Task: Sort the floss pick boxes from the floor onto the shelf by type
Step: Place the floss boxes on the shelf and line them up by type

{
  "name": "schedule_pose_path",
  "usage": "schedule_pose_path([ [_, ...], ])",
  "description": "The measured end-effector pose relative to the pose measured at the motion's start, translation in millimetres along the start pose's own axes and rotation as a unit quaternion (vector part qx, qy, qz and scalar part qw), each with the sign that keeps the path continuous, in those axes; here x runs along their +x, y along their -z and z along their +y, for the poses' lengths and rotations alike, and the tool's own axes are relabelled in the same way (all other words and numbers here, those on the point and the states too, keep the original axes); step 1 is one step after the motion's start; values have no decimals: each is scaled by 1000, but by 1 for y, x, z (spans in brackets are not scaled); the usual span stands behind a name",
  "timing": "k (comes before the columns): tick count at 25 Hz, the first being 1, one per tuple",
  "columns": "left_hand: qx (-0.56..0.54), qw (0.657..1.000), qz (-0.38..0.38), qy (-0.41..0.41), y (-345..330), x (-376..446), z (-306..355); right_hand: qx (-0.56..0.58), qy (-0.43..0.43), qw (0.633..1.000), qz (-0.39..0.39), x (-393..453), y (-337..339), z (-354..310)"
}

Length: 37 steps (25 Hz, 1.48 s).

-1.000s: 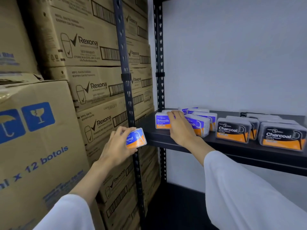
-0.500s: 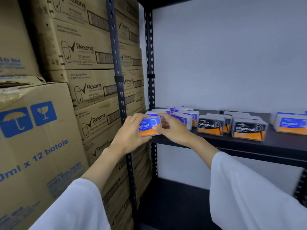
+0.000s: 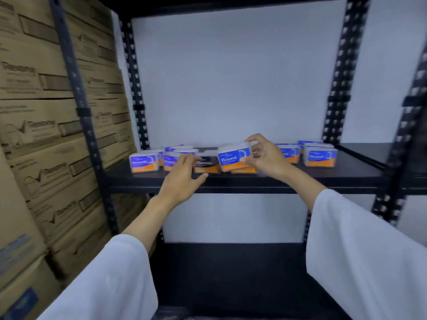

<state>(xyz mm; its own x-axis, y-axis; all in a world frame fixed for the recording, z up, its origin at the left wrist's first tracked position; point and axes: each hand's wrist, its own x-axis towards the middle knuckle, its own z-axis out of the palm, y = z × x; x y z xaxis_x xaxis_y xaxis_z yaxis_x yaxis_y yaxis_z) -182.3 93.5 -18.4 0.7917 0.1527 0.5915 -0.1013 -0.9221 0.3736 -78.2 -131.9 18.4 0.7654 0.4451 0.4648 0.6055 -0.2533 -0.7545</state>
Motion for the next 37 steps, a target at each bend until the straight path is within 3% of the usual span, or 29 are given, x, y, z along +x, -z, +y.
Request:
schedule_pose_path([
  [4, -12, 998, -49, -44, -45, 18, 50, -48, -62, 993, 92, -31, 84, 40],
  [12, -37, 983, -136, -119, -147, 59, 150, -92, -110, 977, 161, -48, 159, 102],
  [21, 103, 979, -143, -98, -200, 76, 131, -70, -120, 982, 129, -17, 145, 149],
  [27, 135, 979, -96, -122, -208, 72, 124, -72, -98, 979, 164, -8, 130, 165],
  [37, 131, 979, -100, -121, -205, 72, 126, -90, -104, 974, 181, -7, 126, 166],
])
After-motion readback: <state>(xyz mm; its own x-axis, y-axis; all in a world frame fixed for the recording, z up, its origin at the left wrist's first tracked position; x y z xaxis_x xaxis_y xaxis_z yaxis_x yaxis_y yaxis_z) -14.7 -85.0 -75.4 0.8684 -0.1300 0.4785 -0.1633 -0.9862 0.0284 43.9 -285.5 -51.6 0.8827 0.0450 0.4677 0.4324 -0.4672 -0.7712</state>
